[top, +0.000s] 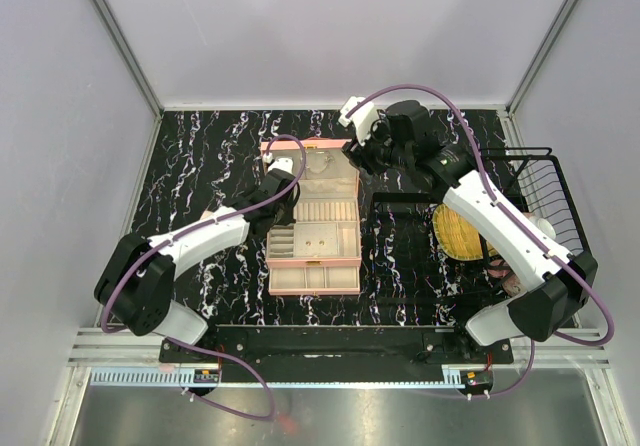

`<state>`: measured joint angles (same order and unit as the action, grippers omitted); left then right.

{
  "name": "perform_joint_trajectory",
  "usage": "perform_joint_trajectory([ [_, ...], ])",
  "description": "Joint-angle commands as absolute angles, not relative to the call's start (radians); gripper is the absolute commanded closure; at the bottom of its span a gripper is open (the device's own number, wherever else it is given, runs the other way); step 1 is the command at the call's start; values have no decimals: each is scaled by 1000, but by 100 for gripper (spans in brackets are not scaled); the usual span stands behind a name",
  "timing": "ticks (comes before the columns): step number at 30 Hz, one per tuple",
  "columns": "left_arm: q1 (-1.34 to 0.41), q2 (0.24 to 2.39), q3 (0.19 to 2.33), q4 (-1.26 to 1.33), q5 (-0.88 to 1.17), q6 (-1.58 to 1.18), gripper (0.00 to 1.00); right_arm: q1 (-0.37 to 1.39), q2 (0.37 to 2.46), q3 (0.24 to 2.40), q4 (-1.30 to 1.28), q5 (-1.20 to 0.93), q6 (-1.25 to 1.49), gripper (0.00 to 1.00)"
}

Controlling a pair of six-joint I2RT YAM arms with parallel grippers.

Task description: Organize the mixed jewelry

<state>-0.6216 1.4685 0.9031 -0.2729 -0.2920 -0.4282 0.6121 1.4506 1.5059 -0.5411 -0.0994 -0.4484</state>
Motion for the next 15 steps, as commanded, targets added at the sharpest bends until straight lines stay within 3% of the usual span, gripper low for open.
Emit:
perform_joint_trajectory([
  [1,-615,1477,925,-244,-344,-439,100,604,1414,1503,-492,-120,-454,37],
  [15,-606,1520,927,-236,-321,-433,100,606,1396,1477,-482,-115,-462,37],
])
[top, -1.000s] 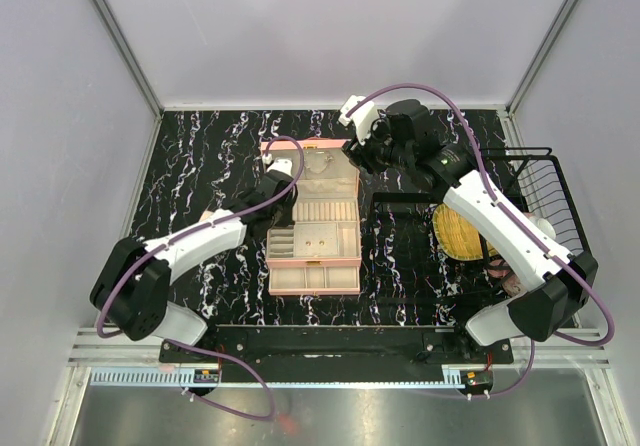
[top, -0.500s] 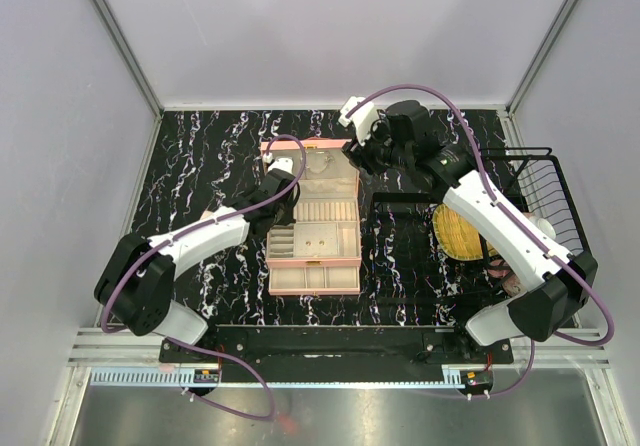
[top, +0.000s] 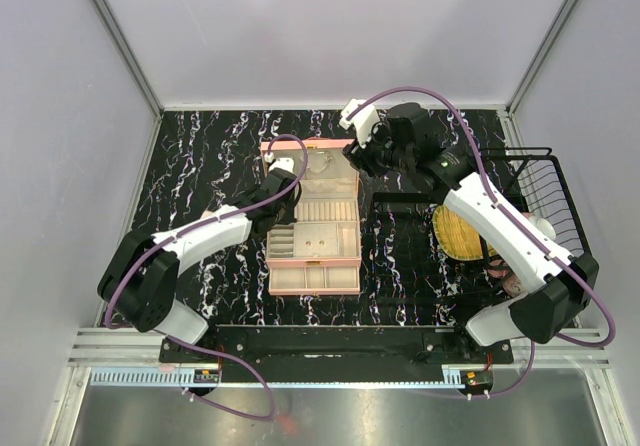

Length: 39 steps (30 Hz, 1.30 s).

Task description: Organize the mixed jewelry

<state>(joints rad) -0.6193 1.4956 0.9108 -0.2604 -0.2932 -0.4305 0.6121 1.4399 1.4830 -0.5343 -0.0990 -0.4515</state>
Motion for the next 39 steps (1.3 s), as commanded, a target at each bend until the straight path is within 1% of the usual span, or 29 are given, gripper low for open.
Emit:
perform_joint_trajectory([
  [1,-604,1523,920,-233,-318,-433,100,606,1396,1474,-482,-115,-463,37],
  [9,-588,1519,893,-212,-279,-439,100,604,1388,1470,-479,-115,-465,37],
  [14,-574,1505,888,-207,-259,-431,95,606,1390,1476,-482,-115,-466,36],
  [19,-575,1450,894,-198,-238,-411,87,604,1396,1488,-486,-117,-466,36],
  [20,-574,1441,896,-196,-233,-404,83,604,1397,1489,-486,-117,-466,36],
  [22,-575,1421,902,-199,-230,-396,79,606,1402,1489,-486,-120,-463,36],
  [23,-575,1410,907,-202,-230,-393,76,604,1404,1491,-486,-121,-463,36],
  [26,-574,1396,911,-207,-229,-387,71,604,1407,1494,-488,-121,-463,36],
  [27,-574,1393,908,-209,-229,-387,66,606,1408,1494,-486,-121,-463,36],
  [30,-574,1388,904,-207,-229,-385,62,604,1402,1496,-489,-121,-463,36],
  [39,-574,1322,933,-212,-112,-299,60,606,1387,1490,-492,-109,-472,36],
])
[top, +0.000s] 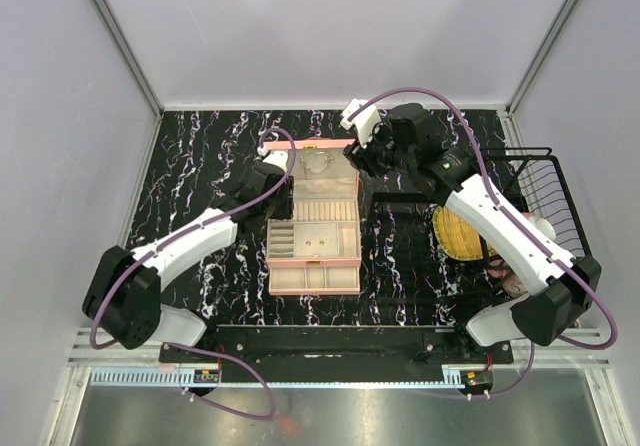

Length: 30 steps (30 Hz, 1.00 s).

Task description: Organize the mixed jewelry

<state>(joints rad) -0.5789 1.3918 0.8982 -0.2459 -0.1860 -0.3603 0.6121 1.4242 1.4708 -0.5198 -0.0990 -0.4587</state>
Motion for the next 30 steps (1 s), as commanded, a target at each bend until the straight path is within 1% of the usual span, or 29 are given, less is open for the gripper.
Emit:
perform_joint_trajectory([
  [1,-574,1313,933,-212,-97,-270,60,606,1387,1489,-492,-110,-472,36],
  [4,-574,1267,933,-224,-20,-206,58,606,1382,1486,-492,-110,-471,36],
  [7,-574,1207,930,-239,67,-134,55,604,1376,1482,-492,-106,-472,36],
  [8,-571,1184,931,-256,146,-114,52,604,1373,1482,-492,-106,-472,36],
  [10,-557,1158,940,-281,201,-60,50,606,1373,1476,-494,-106,-476,36],
  [11,-549,1131,940,-311,259,-37,47,606,1374,1476,-505,-110,-474,36],
  [13,-526,1109,962,-350,285,26,45,606,1373,1480,-520,-113,-469,36],
  [14,-512,1092,969,-400,361,58,45,604,1371,1480,-531,-118,-465,36],
  [16,-470,1056,988,-451,412,144,45,604,1362,1454,-538,-135,-459,36],
  [17,-450,1040,992,-513,487,182,45,604,1349,1441,-541,-149,-457,36],
  [20,-374,976,994,-622,553,305,45,604,1318,1375,-532,-159,-456,36],
  [23,-308,937,1005,-743,552,422,45,603,1298,1335,-523,-173,-460,36],
  [26,-238,934,1005,-854,566,553,45,603,1289,1315,-519,-195,-457,36],
  [30,-151,959,967,-925,568,704,46,603,1275,1263,-494,-202,-449,37],
])
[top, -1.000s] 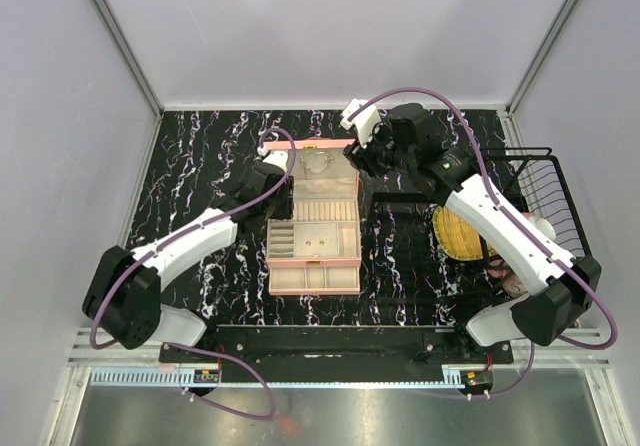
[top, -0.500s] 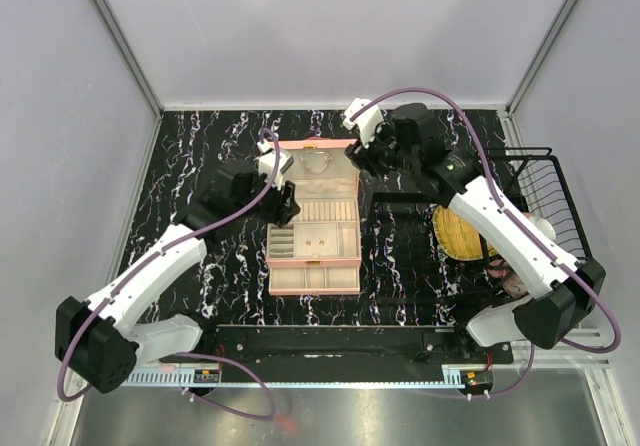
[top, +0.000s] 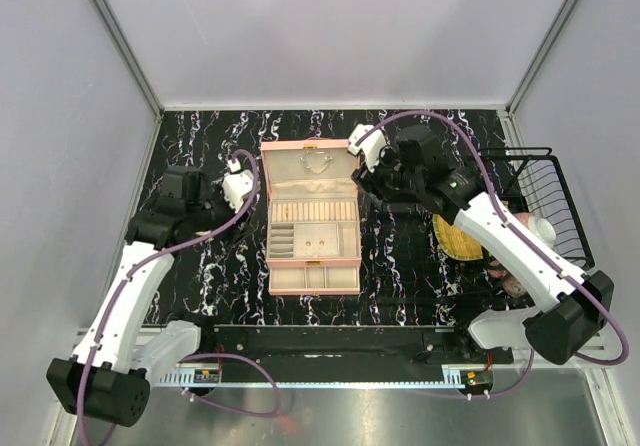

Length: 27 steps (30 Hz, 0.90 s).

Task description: Organize the mixed jewelry

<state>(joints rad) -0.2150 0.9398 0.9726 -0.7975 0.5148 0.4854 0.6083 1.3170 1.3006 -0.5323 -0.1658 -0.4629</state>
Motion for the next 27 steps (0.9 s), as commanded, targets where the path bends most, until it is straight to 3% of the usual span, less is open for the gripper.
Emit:
perform_joint_trajectory([
  [1,-137,974,957,-925,566,754,45,604,1269,1252,-480,-204,-448,37],
  [13,-81,1188,801,-697,463,1017,49,591,1239,1117,-410,-189,-459,38],
  [27,-54,1476,916,-657,463,1103,51,535,1264,1016,-345,-221,-459,41],
])
